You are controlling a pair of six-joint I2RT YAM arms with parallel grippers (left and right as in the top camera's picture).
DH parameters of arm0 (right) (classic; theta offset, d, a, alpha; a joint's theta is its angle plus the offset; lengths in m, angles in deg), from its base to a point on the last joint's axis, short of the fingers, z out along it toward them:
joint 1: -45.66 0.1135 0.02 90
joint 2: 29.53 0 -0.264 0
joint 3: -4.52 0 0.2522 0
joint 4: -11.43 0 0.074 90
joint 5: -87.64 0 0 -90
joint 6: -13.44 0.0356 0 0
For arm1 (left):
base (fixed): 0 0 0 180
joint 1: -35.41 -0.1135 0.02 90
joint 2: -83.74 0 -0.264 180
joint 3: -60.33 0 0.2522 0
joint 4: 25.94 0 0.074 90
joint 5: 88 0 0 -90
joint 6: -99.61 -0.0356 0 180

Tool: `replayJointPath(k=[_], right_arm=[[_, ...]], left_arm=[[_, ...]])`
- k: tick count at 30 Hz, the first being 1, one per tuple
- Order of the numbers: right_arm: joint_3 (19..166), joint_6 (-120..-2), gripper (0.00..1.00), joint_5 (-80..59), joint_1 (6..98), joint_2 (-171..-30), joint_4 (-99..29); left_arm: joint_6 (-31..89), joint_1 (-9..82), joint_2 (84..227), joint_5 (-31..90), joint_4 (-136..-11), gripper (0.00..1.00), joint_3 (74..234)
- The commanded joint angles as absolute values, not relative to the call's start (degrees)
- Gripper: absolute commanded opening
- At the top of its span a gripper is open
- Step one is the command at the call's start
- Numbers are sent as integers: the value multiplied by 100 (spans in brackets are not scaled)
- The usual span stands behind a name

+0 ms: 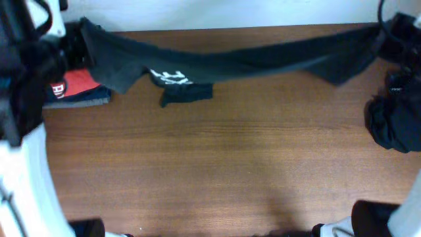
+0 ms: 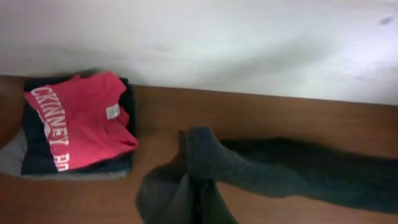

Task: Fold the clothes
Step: 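Raise the shirt high with both grippers and swing it forward, then lay the shirt flat on the table center and release both grippers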

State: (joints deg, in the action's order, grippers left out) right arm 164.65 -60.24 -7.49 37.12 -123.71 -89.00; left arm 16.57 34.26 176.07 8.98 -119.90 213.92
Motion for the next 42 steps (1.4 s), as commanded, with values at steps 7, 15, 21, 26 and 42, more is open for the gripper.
replayJointPath(k=[7,15,21,26,42], right_arm=[[16552,-6048,4,-1121,3697,-11813,-9016],[16550,-6046,4,-1112,3697,-12080,-8789],[16550,-6044,4,-1123,3697,-12849,-8232],[16550,-6044,4,-1597,3697,-13662,-7016],[17676,-5745,4,-2224,2965,-13741,-6002]], left_arm=[[1909,3653,16418,881,-12159,1,21482],[1904,3649,16716,813,-11896,1,21480],[1900,3649,17929,818,-11184,1,21480],[1871,3649,18989,859,-9606,1,21482],[1530,3282,19159,815,-8419,1,23252]])
